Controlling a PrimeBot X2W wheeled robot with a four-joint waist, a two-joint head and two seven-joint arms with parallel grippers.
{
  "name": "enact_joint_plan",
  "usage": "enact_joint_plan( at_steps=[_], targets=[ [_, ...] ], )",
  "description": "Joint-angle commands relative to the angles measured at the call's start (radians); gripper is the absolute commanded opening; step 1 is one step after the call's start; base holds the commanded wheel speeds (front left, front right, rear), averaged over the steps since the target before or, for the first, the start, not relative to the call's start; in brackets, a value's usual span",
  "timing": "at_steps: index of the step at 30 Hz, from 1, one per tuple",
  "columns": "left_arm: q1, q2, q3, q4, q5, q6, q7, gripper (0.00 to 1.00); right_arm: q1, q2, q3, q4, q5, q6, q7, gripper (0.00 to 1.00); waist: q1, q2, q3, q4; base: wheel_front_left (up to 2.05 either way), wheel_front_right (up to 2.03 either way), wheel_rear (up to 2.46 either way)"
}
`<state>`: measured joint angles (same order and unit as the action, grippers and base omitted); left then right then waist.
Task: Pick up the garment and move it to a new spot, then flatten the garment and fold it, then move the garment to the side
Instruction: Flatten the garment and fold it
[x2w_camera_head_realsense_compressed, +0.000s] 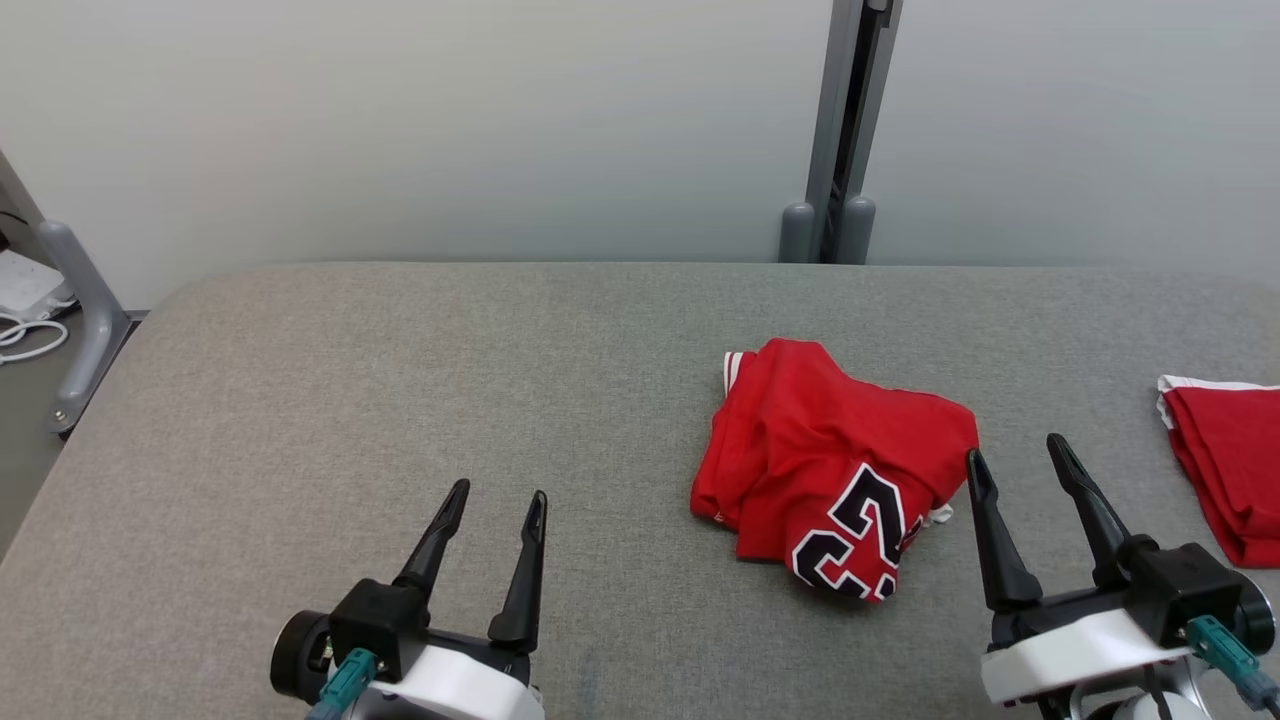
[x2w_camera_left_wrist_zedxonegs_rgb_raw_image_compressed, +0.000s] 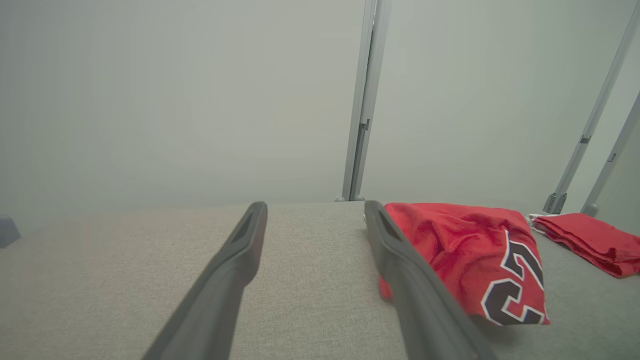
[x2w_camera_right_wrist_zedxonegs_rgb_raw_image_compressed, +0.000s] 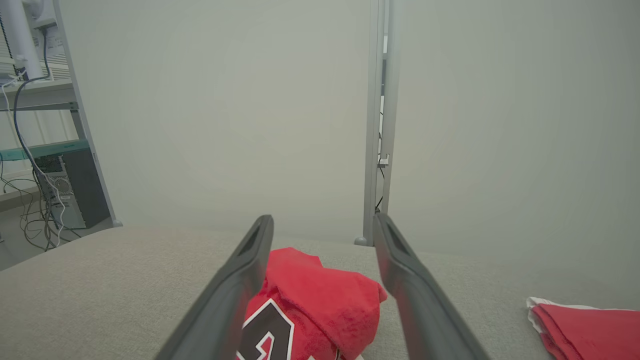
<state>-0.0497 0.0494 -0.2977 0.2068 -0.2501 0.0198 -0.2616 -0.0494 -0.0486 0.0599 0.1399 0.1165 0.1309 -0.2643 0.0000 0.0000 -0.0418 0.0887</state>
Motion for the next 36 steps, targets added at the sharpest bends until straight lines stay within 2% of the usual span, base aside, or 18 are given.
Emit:
enact_joint_plan(
  at_steps=[1,10,23,36],
  targets=[
    [-0.015,0.003,-0.006,0.005,-0.008,0.001,-0.004,1.0,-0.023,-0.004,0.001,0.011,-0.011,0.0,0.0,1.0,0.0,0.0,0.005,0.007,0.0,0.0,0.0],
    [-0.03,0.004,-0.03,0.016,-0.018,0.004,-0.004,1.0,-0.073,-0.004,-0.012,0.065,-0.013,0.0,0.0,1.0,0.0,0.0,0.019,0.056,0.0,0.0,0.0],
    [-0.011,0.004,-0.018,-0.005,-0.032,0.013,-0.004,1.0,-0.047,-0.004,-0.028,0.06,0.011,0.0,0.0,1.0,0.0,0.0,0.008,0.031,0.0,0.0,0.0],
    [-0.012,0.003,-0.029,0.0,-0.025,0.005,-0.004,1.0,-0.047,-0.004,-0.028,0.075,0.01,0.0,0.0,1.0,0.0,0.0,0.017,0.048,0.0,0.0,0.0]
  ],
)
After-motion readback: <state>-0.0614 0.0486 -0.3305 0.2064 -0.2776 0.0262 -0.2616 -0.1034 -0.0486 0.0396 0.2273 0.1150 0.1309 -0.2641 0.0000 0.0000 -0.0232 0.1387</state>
